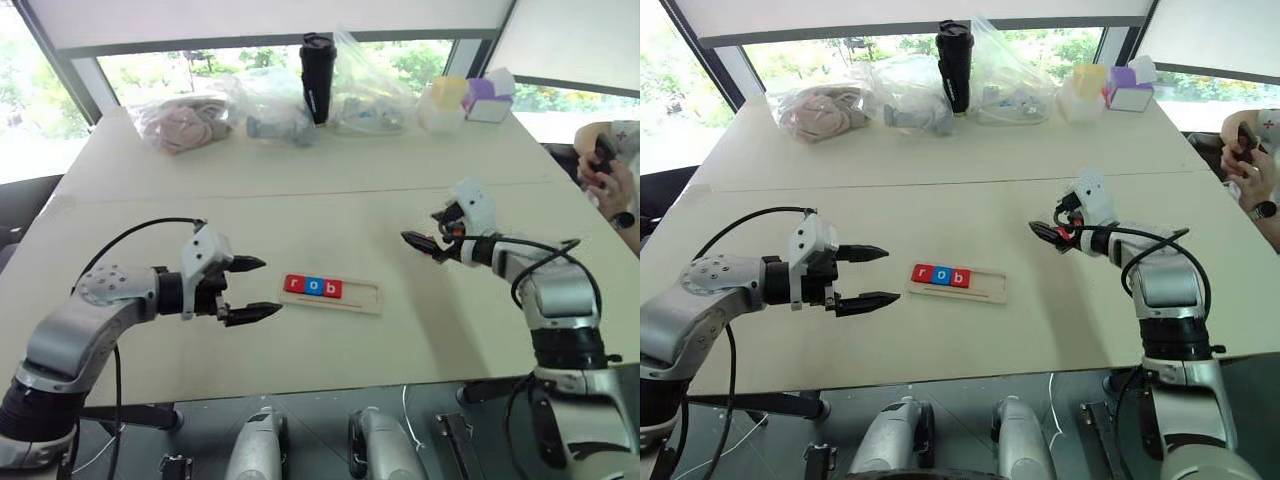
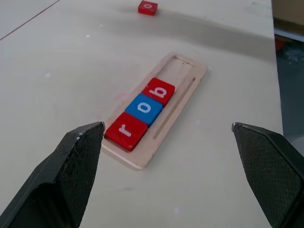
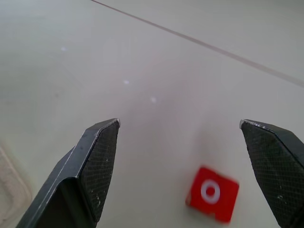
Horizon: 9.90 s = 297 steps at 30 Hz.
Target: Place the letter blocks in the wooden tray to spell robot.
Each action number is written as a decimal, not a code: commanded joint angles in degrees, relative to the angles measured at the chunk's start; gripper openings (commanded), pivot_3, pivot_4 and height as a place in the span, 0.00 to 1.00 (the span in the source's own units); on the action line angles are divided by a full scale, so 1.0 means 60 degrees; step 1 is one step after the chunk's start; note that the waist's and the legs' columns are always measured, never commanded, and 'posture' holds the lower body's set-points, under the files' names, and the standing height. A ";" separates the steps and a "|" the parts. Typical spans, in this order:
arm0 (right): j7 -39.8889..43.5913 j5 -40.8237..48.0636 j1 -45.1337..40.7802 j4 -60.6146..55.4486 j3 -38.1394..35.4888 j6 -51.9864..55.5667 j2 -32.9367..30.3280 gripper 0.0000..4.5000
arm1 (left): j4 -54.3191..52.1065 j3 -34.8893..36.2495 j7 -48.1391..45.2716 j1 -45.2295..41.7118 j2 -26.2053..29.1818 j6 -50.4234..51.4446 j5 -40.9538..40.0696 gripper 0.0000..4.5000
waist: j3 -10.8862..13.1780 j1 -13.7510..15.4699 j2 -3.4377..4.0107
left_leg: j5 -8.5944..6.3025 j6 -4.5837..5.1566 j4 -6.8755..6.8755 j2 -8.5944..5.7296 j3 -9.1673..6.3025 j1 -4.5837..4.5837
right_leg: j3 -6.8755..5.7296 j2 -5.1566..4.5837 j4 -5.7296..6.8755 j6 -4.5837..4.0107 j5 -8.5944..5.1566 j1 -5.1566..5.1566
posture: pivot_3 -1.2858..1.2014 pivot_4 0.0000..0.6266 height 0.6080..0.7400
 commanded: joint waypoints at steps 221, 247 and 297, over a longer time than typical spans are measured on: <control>0.4393 -0.0515 -0.0512 -0.0207 0.4489 -0.3108 -0.0754 0.34 | 0.1230 -0.0918 -0.0507 -0.0255 -0.0392 -0.1933 0.1875 1.00 | 0.0013 -0.0045 -0.0007 | -0.0008 0.0006 -0.0014 -0.0007 -0.0016 0.0058 | 0.0015 -0.0007 -0.0031 -0.0022 -0.0023 0.0054 | 0.52 0.24 1.00; 0.4533 -0.0531 -0.0524 -0.0332 0.4601 -0.3040 -0.1063 0.34 | 0.1328 -0.0984 -0.0458 -0.0299 -0.0485 -0.1986 0.1974 1.00 | 0.0013 -0.0046 -0.0007 | -0.0008 0.0006 -0.0019 -0.0005 -0.0017 0.0058 | 0.0016 -0.0009 -0.0032 -0.0023 -0.0023 0.0048 | 0.52 0.24 1.00; -0.1451 0.0114 -0.1535 0.5057 -0.0645 -0.3492 -0.0286 0.99 | 0.0627 -0.0400 -0.0119 -0.1051 -0.0705 -0.0626 0.0597 1.00 | 0.0014 -0.0106 -0.0005 | -0.0005 0.0009 -0.0033 -0.0011 0.0015 0.0042 | 0.0023 0.0001 -0.0030 0.0000 -0.0010 0.0031 | 0.52 0.24 1.00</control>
